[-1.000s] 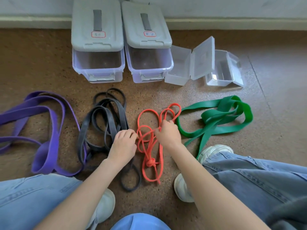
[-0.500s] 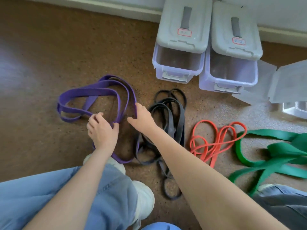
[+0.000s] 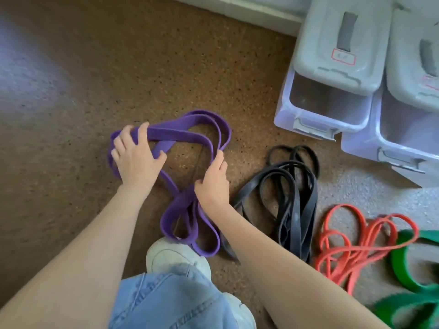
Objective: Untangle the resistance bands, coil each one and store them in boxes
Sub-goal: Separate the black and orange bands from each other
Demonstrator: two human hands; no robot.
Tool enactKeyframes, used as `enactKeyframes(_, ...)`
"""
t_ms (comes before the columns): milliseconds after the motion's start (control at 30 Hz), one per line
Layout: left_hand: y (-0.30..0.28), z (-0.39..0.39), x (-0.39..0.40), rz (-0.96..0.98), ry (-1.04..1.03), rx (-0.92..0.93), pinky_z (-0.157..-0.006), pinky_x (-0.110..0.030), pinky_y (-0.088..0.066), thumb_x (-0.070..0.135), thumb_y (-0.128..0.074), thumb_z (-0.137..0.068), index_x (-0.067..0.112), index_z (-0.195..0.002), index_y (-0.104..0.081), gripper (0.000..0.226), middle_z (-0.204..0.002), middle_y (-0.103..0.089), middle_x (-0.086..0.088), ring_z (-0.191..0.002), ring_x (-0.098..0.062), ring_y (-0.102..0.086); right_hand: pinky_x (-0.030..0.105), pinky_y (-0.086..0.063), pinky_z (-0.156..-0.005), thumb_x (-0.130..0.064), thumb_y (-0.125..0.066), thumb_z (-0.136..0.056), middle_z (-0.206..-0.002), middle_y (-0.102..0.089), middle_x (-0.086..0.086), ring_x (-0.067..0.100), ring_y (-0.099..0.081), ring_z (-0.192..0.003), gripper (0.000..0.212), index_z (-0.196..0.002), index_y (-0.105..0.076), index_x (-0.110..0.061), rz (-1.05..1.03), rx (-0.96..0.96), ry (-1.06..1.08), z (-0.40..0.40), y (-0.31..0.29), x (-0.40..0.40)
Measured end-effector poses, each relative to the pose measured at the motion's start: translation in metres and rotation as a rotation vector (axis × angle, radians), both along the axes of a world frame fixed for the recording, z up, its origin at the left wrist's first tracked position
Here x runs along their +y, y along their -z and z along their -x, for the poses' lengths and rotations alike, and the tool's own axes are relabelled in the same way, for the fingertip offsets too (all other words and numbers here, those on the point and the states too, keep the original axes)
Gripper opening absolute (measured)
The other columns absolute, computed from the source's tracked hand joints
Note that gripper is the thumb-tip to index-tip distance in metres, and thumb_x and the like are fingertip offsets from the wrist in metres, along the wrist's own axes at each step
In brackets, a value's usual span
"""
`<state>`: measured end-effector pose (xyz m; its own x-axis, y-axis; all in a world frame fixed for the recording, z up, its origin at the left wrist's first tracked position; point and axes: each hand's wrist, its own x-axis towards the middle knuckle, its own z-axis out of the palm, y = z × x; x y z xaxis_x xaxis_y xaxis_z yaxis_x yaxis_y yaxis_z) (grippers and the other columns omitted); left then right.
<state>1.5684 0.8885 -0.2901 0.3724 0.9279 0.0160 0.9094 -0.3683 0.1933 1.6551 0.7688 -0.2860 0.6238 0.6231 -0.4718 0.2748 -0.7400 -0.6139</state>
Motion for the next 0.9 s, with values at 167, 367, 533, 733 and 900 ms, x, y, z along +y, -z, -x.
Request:
enactKeyframes(167,0.003,-0.018,0.033,0.127,0.097,0.368,-0.109,-0.045,-0.016,0.043,-0.060,-0.084,0.014,-0.137,-0.035,0.066,-0.136,-0.047,-0.016,-0.130,-0.035,-0.035,0.033,-0.031,-0.104,-0.005,-0.056,-0.088,-0.150,-0.030,0.011,0.029,-0.038,-0.132,0.079,-0.149,-0.005,-0.008,-0.278,0.107,0.071,-0.012,-0.014,0.039)
enactKeyframes(367,-0.006,-0.016,0.039,0.116,0.103,-0.001,-0.098,-0.051,-0.032,0.023,-0.050,-0.091,0.011,-0.135,-0.045,0.046,-0.135,-0.044,-0.018,-0.123,-0.039,-0.036,0.034,-0.017,-0.111,-0.032,-0.053,-0.093,-0.155,-0.011,0.017,0.032,-0.019,-0.140,0.080,-0.148,-0.001,-0.004,-0.124,0.213,0.137,-0.044,-0.011,0.074)
enactKeyframes(533,0.001,-0.009,0.050,0.272,-0.009,0.324,-0.112,-0.053,-0.009,0.047,-0.050,-0.090,0.025,-0.149,-0.013,0.073,-0.156,-0.010,-0.018,-0.140,-0.047,0.000,0.041,-0.019,-0.107,-0.038,-0.059,-0.087,-0.152,-0.015,0.015,0.034,-0.020,-0.135,0.084,-0.147,-0.010,-0.005,-0.030,0.102,0.040,0.003,0.001,0.044)
enactKeyframes(733,-0.006,-0.014,0.049,0.481,-0.020,0.336,-0.100,-0.048,-0.035,0.030,-0.062,-0.085,0.026,-0.138,-0.033,0.061,-0.136,-0.031,-0.017,-0.119,-0.047,-0.043,0.034,-0.024,-0.105,-0.011,-0.059,-0.085,-0.145,-0.025,0.017,0.035,-0.033,-0.130,0.068,-0.141,-0.023,0.000,-0.083,0.130,-0.007,0.013,0.000,0.049)
enactKeyframes(900,-0.021,0.003,0.049,0.600,0.095,0.519,-0.099,-0.041,-0.041,0.018,-0.051,-0.087,0.024,-0.136,-0.043,0.050,-0.138,-0.045,-0.015,-0.122,-0.037,-0.048,0.025,-0.022,-0.100,-0.013,-0.063,-0.084,-0.143,-0.032,0.017,0.031,-0.035,-0.131,0.070,-0.142,-0.025,-0.002,-0.121,0.257,-0.154,0.024,-0.004,0.059)
